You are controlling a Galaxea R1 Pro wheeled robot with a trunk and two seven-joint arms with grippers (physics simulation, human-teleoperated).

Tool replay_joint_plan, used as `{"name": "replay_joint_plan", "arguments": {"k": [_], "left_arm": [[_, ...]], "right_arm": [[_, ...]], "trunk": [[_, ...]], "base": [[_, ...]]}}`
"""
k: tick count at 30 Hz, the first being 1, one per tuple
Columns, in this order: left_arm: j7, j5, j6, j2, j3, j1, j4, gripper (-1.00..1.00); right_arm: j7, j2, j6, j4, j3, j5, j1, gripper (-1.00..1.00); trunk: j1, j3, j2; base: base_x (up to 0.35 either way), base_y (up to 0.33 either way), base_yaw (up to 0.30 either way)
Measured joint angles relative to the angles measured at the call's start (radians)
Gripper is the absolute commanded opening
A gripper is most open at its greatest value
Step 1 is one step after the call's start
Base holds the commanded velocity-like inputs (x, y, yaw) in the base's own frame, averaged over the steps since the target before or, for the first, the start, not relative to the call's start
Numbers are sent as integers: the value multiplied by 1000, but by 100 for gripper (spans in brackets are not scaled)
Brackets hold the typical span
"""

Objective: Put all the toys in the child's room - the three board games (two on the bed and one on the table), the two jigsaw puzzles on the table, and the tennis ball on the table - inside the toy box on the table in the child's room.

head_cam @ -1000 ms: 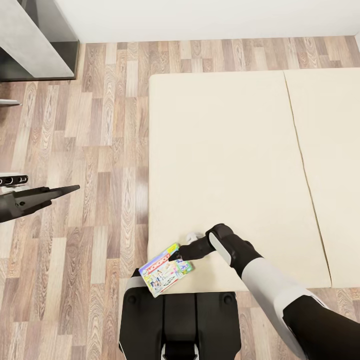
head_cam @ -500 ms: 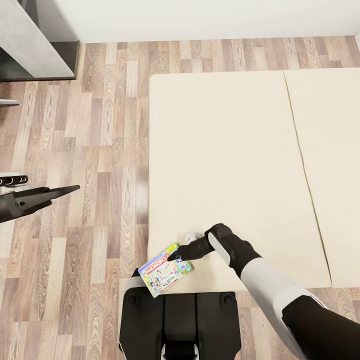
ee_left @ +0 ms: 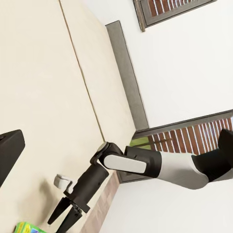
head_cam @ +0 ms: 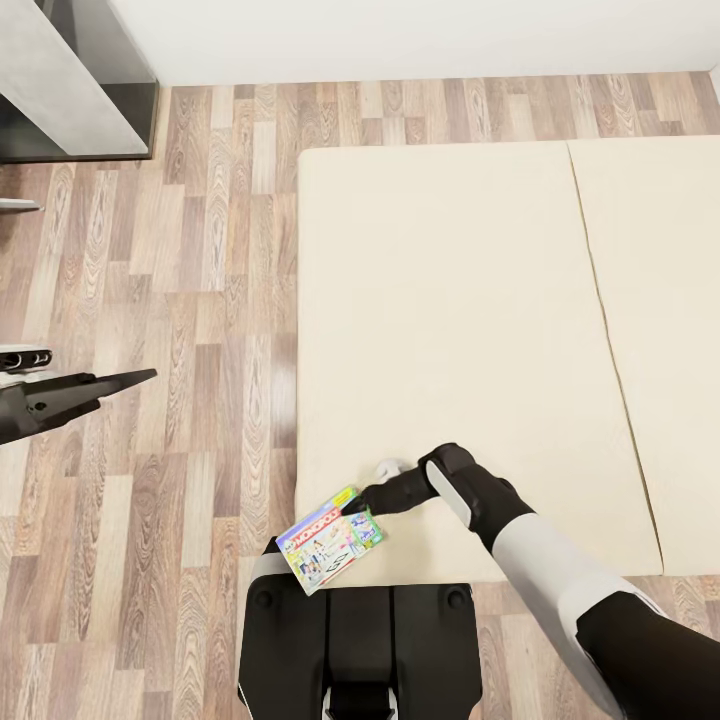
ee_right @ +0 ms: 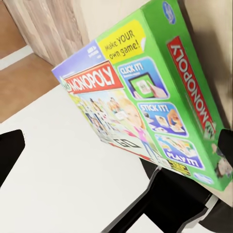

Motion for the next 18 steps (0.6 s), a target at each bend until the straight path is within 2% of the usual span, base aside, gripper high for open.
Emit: {"name": "replay_joint_plan", "arguments": {"k": [6,10,12,13,15,18], "left_arm": [[0,0,0,0,3,1,0,100],[0,0,0,0,4,1,0,100],[0,0,0,0,4,1,0,100],[0,0,0,1,4,1,0,100],[0,0,0,3,4,1,1,100],[0,0,0,14,4,1,2,100]], "right_arm": [[7,-15,2,-11,-1,0,0,100],[8,-36,8,-44,1,-2,0,100],[9,-57,12,-74,-1,-6,0,100],[15,-79,13,-96,-1,-7,0,100],[28,-103,15,-124,0,-11,1,100],[73,-149,25,-205,-1,-13,20,100]], "trunk": [[0,0,0],[0,0,0],[0,0,0],[0,0,0],[0,0,0],[0,0,0]], "base": [[0,0,0],[0,0,0],[0,0,0],[0,0,0],[0,0,0],[0,0,0]]}}
